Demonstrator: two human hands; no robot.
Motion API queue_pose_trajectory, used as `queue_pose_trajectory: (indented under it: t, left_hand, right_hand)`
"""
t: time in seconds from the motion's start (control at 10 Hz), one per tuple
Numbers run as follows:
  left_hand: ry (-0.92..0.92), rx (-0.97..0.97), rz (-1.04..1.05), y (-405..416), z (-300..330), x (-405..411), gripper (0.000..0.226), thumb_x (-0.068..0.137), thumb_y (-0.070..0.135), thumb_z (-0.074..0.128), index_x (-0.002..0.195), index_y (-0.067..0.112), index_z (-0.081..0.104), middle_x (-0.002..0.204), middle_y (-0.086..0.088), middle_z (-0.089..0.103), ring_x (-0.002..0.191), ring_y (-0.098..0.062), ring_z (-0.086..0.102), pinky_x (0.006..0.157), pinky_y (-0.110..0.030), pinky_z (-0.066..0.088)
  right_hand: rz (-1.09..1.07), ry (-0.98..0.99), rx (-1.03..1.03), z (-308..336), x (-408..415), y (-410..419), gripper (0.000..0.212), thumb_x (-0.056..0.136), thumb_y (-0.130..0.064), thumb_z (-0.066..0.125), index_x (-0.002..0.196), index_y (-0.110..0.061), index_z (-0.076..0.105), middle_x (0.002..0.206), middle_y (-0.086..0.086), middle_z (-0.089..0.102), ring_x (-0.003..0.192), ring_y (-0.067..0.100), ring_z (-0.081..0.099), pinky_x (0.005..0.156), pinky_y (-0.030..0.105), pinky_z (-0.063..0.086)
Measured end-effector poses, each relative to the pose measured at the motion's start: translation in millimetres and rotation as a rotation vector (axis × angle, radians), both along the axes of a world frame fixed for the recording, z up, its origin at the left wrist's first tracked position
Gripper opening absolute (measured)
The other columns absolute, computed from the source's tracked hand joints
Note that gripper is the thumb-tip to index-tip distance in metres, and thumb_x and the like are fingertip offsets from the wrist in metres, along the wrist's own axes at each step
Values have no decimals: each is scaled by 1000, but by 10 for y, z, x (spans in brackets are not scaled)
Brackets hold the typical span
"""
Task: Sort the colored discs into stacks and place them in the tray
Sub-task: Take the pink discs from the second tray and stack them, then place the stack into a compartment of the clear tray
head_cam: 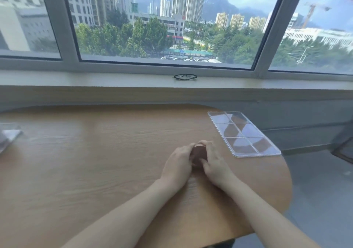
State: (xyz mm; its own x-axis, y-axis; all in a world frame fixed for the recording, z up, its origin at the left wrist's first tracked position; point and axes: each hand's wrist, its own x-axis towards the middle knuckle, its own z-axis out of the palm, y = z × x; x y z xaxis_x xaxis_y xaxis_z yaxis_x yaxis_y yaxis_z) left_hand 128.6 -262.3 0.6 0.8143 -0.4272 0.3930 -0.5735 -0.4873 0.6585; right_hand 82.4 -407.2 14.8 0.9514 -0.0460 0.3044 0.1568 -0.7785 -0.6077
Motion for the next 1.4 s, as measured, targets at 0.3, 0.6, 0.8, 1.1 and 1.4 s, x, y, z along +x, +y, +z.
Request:
queue_pose_trajectory:
  t: [0.3, 0.6, 0.8, 1.1, 1.4]
  left_hand:
    - [239, -322, 189, 2019, 508, -347, 41, 95, 6, 61, 131, 26, 63, 77, 4, 68, 66, -13, 68, 60, -25, 56]
    - [154, -233, 595, 4112, 563, -995, 53, 83, 14, 78, 116, 49, 56, 108, 14, 67, 93, 1, 65, 81, -12, 50]
    - [223, -350, 791, 4876, 399, -1086, 51, 82, 15, 80, 123, 39, 59, 109, 13, 71, 97, -1, 68, 94, -33, 55]
    - [-39, 409, 988, 5271, 152, -829, 34, 94, 38, 57, 128, 43, 62, 111, 6, 69, 122, -15, 54, 95, -33, 24]
    - [-118, 605, 897, 5242, 95, -966, 53, 88, 55, 33, 124, 37, 68, 129, 7, 62, 120, -23, 53, 99, -39, 28]
  right_hand:
    - [458, -372, -191, 225, 84, 1576, 48, 84, -17, 77, 125, -20, 53, 140, 2, 38, 124, 18, 52, 88, 28, 52]
    - [701, -166, 58, 207, 356, 3810, 45, 77, -33, 82, 119, -22, 68, 127, -7, 57, 110, 16, 60, 92, 14, 38]
    - [820, -4, 226, 183, 358, 4758, 48, 72, -18, 86, 116, -22, 69, 122, -3, 59, 107, 11, 58, 92, 20, 46]
    - [781, -64, -269, 147, 534, 5190, 39, 89, -49, 62, 120, -25, 61, 116, 0, 54, 101, 22, 58, 89, 37, 47]
    - [770, -191, -439, 20, 387, 5037, 72, 89, -74, 21, 137, -32, 54, 139, 2, 49, 131, 24, 38, 115, 36, 20]
